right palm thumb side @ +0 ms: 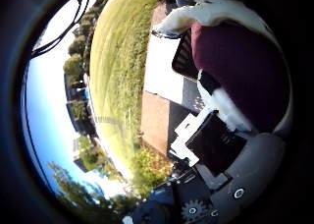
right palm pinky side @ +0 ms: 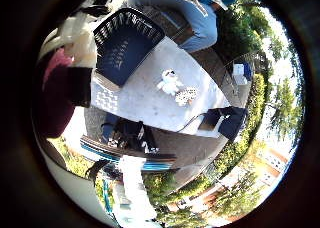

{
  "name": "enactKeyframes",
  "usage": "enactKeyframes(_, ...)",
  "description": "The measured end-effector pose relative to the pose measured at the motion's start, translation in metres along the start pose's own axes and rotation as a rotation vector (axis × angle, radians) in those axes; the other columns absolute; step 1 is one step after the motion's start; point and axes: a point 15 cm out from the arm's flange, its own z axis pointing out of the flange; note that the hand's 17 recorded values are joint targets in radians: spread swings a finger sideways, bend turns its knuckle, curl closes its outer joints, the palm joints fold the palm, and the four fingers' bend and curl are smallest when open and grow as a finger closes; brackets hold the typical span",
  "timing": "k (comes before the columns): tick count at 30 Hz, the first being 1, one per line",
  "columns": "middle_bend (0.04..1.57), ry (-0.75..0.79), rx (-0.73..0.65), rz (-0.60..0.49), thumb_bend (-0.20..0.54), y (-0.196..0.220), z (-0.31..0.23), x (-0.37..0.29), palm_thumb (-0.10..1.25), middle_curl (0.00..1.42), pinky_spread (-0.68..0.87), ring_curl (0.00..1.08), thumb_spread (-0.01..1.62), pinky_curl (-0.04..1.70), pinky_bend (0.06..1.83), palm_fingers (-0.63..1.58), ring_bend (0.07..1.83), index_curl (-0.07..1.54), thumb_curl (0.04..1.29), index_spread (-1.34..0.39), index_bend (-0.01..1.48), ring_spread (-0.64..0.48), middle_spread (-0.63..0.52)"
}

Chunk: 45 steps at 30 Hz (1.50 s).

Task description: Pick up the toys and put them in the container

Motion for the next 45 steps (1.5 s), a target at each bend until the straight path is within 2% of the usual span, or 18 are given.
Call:
enactKeyframes(3, 1.28, 0.011, -0.031, -0.002, -0.027, -0.032, 0.046, -0.016, 0.94, 1.1, 0.14, 0.92, 1.16, 0.91, 1.55, 0.81, 1.45, -0.02, 0.78, -0.98, 1.15, -0.16, -0.2)
enactKeyframes(7, 1.28, 0.022, 0.064, 0.016, -0.032, -0.08, 0.089, -0.023, 0.9, 1.09, 0.13, 0.91, 1.16, 0.92, 1.53, 0.76, 1.46, -0.03, 0.75, -0.99, 1.15, -0.15, -0.2)
enactKeyframes(9, 1.24, 0.027, 0.044, 0.025, -0.031, -0.085, 0.117, -0.018, 0.88, 1.07, 0.15, 0.89, 1.16, 0.91, 1.47, 0.72, 1.47, -0.01, 0.71, -0.95, 1.16, -0.13, -0.2)
enactKeyframes(13, 1.09, 0.024, 0.044, 0.049, -0.039, -0.092, 0.131, 0.001, 0.84, 0.98, 0.19, 0.82, 1.17, 0.88, 1.36, 0.61, 1.36, 0.01, 0.66, -0.79, 1.16, -0.03, -0.16)
enactKeyframes(15, 0.9, 0.022, 0.07, 0.057, -0.043, -0.1, 0.131, 0.015, 0.81, 0.91, 0.22, 0.79, 1.17, 0.87, 1.3, 0.33, 1.3, 0.01, 0.64, -0.64, 1.11, 0.01, -0.15)
enactKeyframes(16, 0.76, 0.02, 0.072, 0.056, -0.048, -0.102, 0.133, 0.022, 0.78, 0.86, 0.25, 0.78, 1.16, 0.87, 1.25, 0.07, 1.23, 0.03, 0.61, -0.55, 1.06, 0.05, -0.13)
enactKeyframes(19, 0.59, 0.014, 0.07, 0.045, -0.048, -0.103, 0.133, 0.041, 0.74, 0.74, 0.31, 0.67, 1.15, 0.79, 1.15, -0.13, 1.06, 0.04, 0.58, -0.44, 0.98, 0.12, -0.08)
enactKeyframes(21, 0.4, 0.012, 0.067, 0.008, -0.049, -0.102, 0.132, 0.048, 0.71, 0.63, 0.37, 0.54, 1.14, 0.72, 1.12, -0.3, 0.8, 0.03, 0.55, -0.44, 0.82, 0.2, -0.01)
enactKeyframes(24, 0.27, 0.011, 0.065, -0.054, -0.044, -0.1, 0.127, 0.056, 0.69, 0.55, 0.41, 0.47, 1.13, 0.67, 1.08, -0.26, 0.67, 0.02, 0.52, -0.45, 0.67, 0.25, 0.04)
enactKeyframes(28, 0.15, 0.006, 0.076, -0.065, -0.035, -0.098, 0.112, 0.074, 0.67, 0.46, 0.47, 0.39, 1.11, 0.61, 1.01, -0.16, 0.56, 0.04, 0.48, -0.47, 0.48, 0.29, 0.09)
enactKeyframes(35, 0.12, -0.009, 0.068, -0.08, -0.031, -0.078, 0.072, 0.097, 0.68, 0.36, 0.53, 0.35, 1.1, 0.54, 0.96, -0.07, 0.51, 0.1, 0.44, -0.47, 0.31, 0.32, 0.11)
enactKeyframes(45, 0.15, -0.046, 0.018, -0.092, -0.03, -0.047, 0.04, 0.1, 0.68, 0.29, 0.55, 0.33, 1.09, 0.46, 0.9, -0.06, 0.47, 0.18, 0.42, -0.46, 0.2, 0.32, 0.12)
